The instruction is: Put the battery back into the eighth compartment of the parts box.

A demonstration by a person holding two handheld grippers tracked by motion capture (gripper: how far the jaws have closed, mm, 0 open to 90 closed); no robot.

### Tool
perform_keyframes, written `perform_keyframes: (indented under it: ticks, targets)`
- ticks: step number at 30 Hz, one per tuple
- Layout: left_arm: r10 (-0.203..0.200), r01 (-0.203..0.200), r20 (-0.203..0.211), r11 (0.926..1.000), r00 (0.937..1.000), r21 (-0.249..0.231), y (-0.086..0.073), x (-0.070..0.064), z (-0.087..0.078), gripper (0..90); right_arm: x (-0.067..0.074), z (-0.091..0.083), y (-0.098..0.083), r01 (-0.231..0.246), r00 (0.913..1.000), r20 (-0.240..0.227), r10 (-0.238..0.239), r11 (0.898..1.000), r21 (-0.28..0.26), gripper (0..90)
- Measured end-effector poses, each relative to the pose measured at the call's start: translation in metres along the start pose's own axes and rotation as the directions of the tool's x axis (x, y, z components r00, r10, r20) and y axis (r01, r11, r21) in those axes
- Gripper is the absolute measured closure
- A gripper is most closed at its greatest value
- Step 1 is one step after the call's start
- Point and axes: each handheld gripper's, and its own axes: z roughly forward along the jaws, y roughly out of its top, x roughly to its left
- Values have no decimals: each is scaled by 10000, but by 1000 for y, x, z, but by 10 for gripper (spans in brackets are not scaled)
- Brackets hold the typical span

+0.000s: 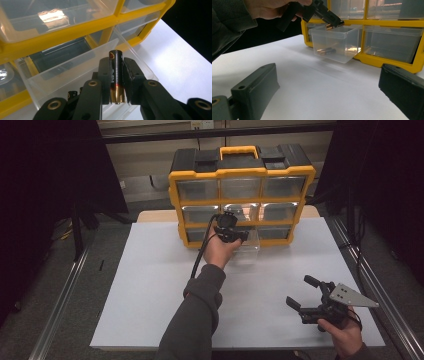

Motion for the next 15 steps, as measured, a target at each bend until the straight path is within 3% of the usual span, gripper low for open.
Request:
perform_keyframes:
  ticks: [8,10,15]
  targets:
    - [196,-197,-46,9998,9998,-54,0,0,2,771,0,-1,0,46,10000,-56,-46,10000,19,20]
    - [272,-269,131,9993,9995,-242,-1,1,3,765,0,-1,0,39,10000,-68,-39,10000,12,20]
    - [378,-369,178,9983,9991,-460,-1,0,0,644,0,-1,0,51,10000,-63,-51,10000,16,20]
